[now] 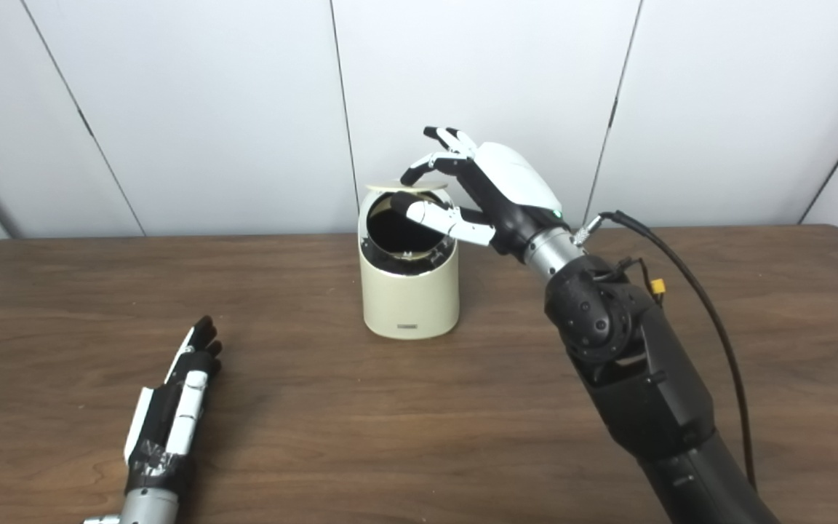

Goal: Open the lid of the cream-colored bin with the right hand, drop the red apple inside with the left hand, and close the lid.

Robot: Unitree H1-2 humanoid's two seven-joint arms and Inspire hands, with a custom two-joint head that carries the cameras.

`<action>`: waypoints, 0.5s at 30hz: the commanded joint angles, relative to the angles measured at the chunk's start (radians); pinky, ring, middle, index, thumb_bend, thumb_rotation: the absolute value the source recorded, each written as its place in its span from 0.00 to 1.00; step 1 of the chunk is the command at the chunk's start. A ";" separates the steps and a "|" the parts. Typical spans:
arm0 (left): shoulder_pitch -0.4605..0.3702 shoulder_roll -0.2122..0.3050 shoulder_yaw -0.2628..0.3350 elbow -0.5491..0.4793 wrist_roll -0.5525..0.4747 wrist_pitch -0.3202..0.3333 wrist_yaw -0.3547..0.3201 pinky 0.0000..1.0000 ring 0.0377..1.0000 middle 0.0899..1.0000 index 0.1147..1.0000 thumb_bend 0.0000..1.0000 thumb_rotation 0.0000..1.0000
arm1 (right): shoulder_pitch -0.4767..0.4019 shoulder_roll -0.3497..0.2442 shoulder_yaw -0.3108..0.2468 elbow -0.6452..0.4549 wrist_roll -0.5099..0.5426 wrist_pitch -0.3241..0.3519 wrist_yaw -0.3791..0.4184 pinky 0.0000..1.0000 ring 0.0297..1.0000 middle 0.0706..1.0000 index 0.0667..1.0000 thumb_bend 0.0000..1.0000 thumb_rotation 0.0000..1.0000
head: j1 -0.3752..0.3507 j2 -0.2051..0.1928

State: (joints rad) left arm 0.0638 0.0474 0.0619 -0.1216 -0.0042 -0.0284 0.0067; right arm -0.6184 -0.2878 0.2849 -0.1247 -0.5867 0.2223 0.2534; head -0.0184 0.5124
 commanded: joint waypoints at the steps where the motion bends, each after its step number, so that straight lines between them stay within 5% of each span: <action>1: -0.012 -0.005 -0.005 0.008 -0.001 -0.012 0.002 0.97 0.97 0.98 0.99 0.65 0.86 | -0.021 -0.011 0.007 -0.031 -0.027 -0.023 0.002 0.91 1.00 0.96 0.68 0.49 0.96 | 0.000 0.001; 15: -0.006 -0.010 -0.004 -0.013 -0.002 -0.004 0.015 0.95 0.95 0.97 0.98 0.64 0.85 | 0.035 -0.011 0.033 -0.035 -0.083 -0.032 0.027 0.95 1.00 0.96 0.69 0.48 0.90 | 0.002 0.015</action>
State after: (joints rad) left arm 0.0636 0.0363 0.0659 -0.1133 -0.0130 -0.0430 0.0257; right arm -0.5510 -0.2918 0.3254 -0.1341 -0.6620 0.2092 0.2820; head -0.0169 0.5277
